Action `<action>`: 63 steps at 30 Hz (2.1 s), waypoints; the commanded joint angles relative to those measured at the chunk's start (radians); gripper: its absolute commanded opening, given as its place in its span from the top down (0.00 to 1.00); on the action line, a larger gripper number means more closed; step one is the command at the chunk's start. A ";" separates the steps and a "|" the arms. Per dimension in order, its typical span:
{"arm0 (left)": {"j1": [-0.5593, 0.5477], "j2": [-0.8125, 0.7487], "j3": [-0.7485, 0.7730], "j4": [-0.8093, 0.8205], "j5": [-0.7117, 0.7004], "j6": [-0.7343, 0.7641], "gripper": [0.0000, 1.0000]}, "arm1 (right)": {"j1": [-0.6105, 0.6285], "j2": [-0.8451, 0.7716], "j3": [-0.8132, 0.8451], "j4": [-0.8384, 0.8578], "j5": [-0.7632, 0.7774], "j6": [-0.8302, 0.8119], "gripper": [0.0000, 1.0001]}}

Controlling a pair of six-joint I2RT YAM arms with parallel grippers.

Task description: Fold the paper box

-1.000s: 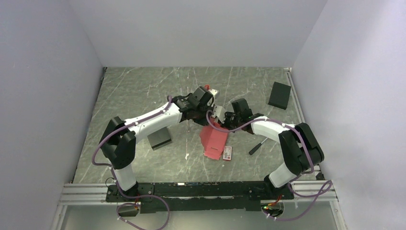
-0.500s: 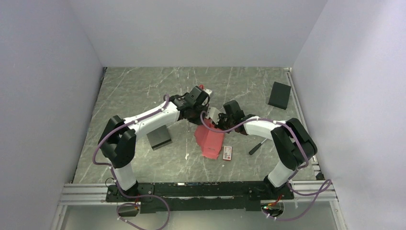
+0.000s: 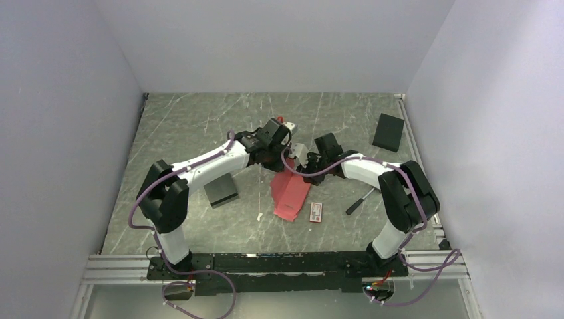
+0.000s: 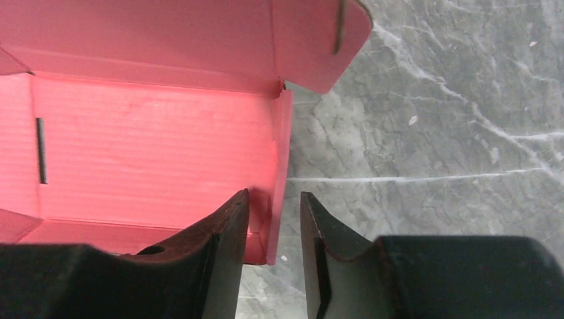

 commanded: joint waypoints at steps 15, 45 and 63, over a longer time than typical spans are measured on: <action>-0.045 0.008 0.073 0.028 0.097 0.020 1.00 | -0.013 -0.053 0.000 0.197 0.061 0.232 0.60; -0.036 -0.007 0.039 0.067 0.130 0.000 1.00 | 0.126 0.054 -0.003 0.198 0.372 0.096 1.00; -0.032 -0.002 0.031 0.064 0.137 0.000 1.00 | 0.088 0.088 0.117 0.003 0.192 0.173 0.86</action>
